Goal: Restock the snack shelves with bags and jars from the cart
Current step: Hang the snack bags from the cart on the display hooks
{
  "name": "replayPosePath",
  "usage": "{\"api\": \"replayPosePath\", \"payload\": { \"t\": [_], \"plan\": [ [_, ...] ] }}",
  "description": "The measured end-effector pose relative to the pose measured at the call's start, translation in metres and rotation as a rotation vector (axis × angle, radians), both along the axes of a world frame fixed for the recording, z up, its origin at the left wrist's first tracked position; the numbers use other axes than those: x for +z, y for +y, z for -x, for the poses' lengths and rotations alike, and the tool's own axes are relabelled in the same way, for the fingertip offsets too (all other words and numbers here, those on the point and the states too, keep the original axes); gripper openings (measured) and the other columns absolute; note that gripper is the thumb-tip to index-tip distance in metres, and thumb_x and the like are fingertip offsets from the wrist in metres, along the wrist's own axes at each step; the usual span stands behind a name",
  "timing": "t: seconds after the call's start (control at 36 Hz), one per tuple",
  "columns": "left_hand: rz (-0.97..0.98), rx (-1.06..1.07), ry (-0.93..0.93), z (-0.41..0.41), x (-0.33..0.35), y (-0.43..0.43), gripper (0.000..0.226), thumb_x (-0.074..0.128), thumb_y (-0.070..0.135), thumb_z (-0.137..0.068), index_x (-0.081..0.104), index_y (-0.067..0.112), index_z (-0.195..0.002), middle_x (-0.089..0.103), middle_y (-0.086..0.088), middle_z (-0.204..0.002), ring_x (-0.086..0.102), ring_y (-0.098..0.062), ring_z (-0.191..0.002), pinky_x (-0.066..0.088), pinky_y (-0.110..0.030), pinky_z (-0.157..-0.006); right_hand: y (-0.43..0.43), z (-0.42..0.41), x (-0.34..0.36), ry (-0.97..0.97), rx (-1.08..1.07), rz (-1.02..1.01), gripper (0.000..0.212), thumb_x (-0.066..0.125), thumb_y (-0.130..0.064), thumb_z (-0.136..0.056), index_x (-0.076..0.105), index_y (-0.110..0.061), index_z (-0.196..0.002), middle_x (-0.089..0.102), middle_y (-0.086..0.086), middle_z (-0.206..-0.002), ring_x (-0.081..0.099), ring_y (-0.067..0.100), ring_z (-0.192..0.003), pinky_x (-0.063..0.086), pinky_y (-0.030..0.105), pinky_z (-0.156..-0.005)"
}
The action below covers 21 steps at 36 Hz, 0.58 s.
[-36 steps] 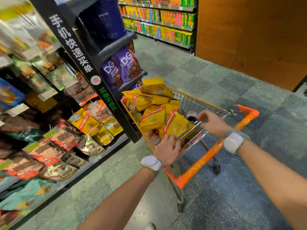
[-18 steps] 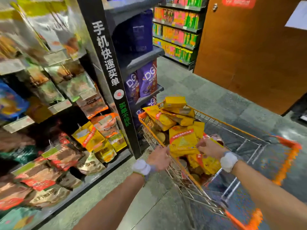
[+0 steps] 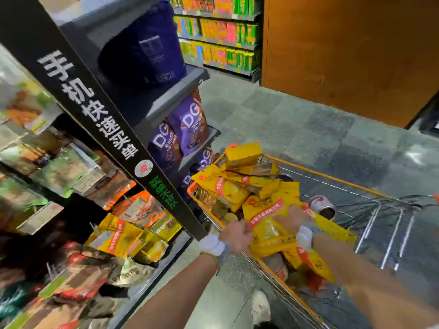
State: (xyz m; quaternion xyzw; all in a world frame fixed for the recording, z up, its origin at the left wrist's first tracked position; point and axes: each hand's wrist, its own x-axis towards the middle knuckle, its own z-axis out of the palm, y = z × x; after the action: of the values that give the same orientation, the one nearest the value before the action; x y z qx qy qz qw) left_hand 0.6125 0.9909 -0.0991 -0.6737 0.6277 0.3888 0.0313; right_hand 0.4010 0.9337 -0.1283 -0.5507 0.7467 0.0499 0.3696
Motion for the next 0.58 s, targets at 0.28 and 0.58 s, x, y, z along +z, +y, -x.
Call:
{"api": "replayPosePath", "payload": {
  "t": [0.28, 0.58],
  "plan": [
    [-0.052, 0.038, 0.002, 0.009, 0.002, -0.04, 0.022, 0.052, 0.027, -0.097, 0.068, 0.013, -0.101, 0.069, -0.012, -0.099, 0.065, -0.029, -0.093, 0.05, -0.038, -0.078, -0.021, 0.01, -0.005, -0.021, 0.095, 0.018, 0.046, 0.069, -0.043, -0.09, 0.054, -0.01, -0.117, 0.06, 0.015, -0.122, 0.059, 0.03, -0.109, 0.05, 0.039, -0.09],
    [-0.425, -0.008, 0.238, 0.066, -0.024, -0.036, 0.004, 0.051, 0.018, -0.098, 0.054, 0.019, -0.095, 0.061, -0.01, -0.099, 0.059, -0.026, -0.1, 0.048, -0.033, -0.088, -0.027, 0.072, 0.033, 0.245, 0.066, 0.0, 0.063, 0.064, -0.043, -0.089, 0.041, -0.015, -0.14, 0.048, 0.015, -0.142, 0.045, 0.035, -0.132, 0.043, 0.042, -0.101]
  ]
}}
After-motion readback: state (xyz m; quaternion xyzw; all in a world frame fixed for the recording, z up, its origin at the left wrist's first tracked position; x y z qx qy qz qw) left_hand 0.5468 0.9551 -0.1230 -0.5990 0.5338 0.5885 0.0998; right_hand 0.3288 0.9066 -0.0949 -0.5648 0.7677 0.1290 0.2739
